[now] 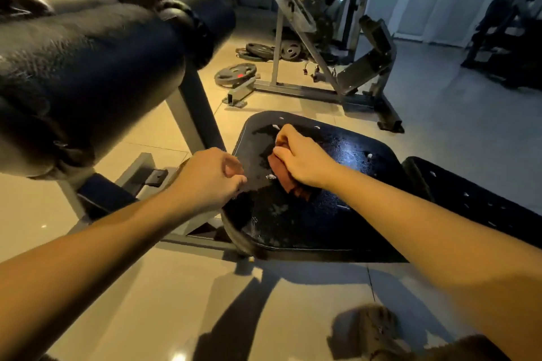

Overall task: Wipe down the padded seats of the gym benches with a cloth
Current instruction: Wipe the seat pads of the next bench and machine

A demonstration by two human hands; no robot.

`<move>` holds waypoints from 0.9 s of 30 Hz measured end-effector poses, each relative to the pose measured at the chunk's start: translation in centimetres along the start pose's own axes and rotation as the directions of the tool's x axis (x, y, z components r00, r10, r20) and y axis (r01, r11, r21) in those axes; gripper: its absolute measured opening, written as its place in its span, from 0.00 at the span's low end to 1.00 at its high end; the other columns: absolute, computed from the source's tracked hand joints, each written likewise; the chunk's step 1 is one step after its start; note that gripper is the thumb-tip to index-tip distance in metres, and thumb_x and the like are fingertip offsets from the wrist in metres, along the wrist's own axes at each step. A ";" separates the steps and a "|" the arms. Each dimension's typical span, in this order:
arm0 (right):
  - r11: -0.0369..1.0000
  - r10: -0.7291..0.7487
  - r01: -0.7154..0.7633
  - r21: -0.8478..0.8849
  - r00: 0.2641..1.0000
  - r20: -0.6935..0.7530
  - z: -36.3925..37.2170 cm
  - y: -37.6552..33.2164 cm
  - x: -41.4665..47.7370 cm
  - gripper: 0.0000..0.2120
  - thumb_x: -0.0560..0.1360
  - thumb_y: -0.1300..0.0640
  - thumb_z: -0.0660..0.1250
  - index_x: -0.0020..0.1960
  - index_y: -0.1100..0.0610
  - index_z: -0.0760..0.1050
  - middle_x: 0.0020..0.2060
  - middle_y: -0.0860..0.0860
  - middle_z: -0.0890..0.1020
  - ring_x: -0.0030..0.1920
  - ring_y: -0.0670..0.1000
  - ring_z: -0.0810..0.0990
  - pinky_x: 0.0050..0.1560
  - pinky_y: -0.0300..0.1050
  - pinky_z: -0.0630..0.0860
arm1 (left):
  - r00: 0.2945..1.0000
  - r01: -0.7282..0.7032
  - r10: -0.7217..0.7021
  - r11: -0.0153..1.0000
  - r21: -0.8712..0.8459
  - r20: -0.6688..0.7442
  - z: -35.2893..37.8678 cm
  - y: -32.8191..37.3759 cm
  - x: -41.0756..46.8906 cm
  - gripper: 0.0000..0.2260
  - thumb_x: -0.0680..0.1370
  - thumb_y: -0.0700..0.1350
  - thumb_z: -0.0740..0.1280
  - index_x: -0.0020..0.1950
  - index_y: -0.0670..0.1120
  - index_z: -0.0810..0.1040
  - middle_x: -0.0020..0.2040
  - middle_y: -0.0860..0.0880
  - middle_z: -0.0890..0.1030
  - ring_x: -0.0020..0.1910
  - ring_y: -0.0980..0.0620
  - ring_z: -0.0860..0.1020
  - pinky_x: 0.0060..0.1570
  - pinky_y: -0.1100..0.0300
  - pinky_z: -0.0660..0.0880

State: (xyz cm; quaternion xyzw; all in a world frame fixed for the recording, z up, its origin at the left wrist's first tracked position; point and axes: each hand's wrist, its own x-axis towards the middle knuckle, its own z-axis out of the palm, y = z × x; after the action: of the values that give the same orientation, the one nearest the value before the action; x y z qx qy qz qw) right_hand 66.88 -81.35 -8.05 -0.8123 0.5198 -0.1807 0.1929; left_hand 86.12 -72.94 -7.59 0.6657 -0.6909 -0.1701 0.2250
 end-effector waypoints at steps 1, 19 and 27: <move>0.997 -0.043 0.043 -0.060 0.999 0.013 0.4 0.2 0.5 0.05 0.85 0.52 0.58 0.57 0.52 0.67 0.47 0.53 0.81 0.45 0.55 0.79 0.48 0.54 0.76 | 1.000 0.024 -0.024 0.999 -0.025 -0.003 0.0 -0.8 0.1 0.04 0.79 0.49 0.72 0.45 0.54 0.80 0.46 0.54 0.80 0.42 0.60 0.76 0.42 0.63 0.70; 0.983 -0.055 0.034 -0.181 0.992 -0.111 -1.0 8.5 2.5 0.12 0.85 0.55 0.59 0.64 0.55 0.76 0.55 0.55 0.83 0.54 0.56 0.81 0.53 0.48 0.72 | 0.957 0.071 -0.138 0.963 0.258 0.255 1.5 1.1 -2.7 0.51 0.64 0.69 0.76 0.79 0.51 0.59 0.72 0.51 0.67 0.69 0.51 0.65 0.70 0.55 0.68; 0.798 -0.529 0.550 -0.246 0.835 0.150 2.9 -0.1 -4.9 0.11 0.84 0.51 0.58 0.63 0.54 0.73 0.54 0.54 0.79 0.51 0.59 0.79 0.51 0.56 0.76 | 0.938 0.190 -0.226 0.969 0.157 0.262 1.4 1.4 -3.4 0.50 0.64 0.66 0.77 0.80 0.52 0.59 0.77 0.52 0.65 0.75 0.51 0.63 0.71 0.59 0.62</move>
State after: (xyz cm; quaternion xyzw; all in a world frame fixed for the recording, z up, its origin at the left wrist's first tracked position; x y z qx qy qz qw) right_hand 66.45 -76.47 -10.93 -0.9515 0.2797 -0.1230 0.0362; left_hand 84.27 -69.53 -8.34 0.7177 -0.6508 -0.2394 0.0629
